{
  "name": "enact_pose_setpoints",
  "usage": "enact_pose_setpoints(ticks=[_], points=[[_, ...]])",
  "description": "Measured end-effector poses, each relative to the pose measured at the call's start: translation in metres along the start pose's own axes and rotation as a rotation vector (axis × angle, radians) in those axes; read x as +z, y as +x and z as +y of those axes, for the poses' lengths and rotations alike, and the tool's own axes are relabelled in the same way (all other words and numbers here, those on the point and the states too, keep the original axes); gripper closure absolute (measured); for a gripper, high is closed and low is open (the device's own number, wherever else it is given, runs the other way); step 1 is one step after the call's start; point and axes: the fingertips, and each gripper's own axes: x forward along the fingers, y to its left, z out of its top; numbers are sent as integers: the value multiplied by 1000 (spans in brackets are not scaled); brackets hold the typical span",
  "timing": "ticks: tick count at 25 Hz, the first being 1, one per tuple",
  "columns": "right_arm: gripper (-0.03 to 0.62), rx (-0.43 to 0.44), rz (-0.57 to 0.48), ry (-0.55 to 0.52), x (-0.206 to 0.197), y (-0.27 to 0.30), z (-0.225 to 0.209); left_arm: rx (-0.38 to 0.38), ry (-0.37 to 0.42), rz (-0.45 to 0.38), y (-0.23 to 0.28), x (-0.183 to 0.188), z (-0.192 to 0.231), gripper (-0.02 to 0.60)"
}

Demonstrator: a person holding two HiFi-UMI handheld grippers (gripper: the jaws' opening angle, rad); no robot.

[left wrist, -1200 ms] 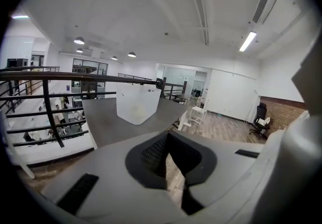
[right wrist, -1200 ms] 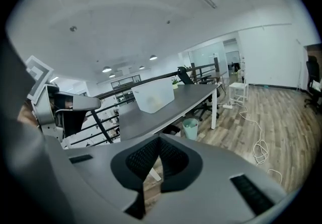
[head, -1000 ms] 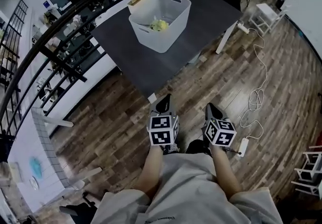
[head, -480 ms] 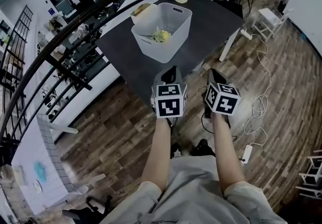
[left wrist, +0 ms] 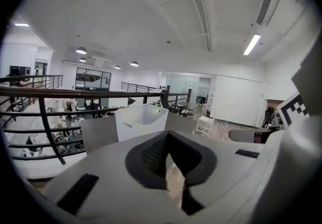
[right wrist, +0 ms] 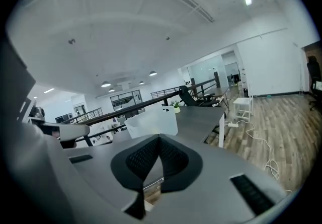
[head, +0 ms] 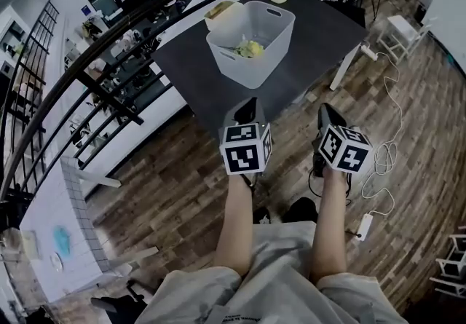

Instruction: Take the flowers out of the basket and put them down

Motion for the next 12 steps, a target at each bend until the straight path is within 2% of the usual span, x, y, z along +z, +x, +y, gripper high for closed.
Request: enact_pose_setpoints(ticks=[5, 12], points=[[576, 28, 19, -38, -5, 11, 2, 2, -1, -11, 9, 5, 10, 578], [576, 43, 25, -38, 12, 55, -21, 13, 4, 11, 62, 12, 14, 578]])
